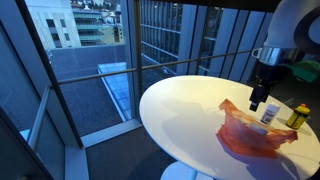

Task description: Remove the white container from the orange plastic bag and put it on the table

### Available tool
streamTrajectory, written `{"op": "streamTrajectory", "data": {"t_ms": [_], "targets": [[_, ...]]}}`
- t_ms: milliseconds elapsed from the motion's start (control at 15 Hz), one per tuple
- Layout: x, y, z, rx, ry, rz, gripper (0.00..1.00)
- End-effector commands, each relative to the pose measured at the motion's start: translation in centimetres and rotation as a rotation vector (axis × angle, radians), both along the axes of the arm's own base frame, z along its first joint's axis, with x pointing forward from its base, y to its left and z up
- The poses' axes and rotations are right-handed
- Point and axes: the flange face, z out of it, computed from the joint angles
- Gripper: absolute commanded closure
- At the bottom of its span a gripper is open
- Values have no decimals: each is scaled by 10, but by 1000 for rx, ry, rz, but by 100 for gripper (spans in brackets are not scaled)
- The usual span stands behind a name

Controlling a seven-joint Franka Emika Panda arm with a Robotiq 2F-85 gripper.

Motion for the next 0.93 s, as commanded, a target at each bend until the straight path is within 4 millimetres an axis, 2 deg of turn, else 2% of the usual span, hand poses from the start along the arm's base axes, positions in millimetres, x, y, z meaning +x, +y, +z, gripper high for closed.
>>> {"op": "streamTrajectory", "data": {"t_ms": [0,467,867], "targets": [[1,8,-17,-33,-33,27,0],[3,10,-22,-18,-32,45,0],[6,14,-42,-14,-13,50,0]]}}
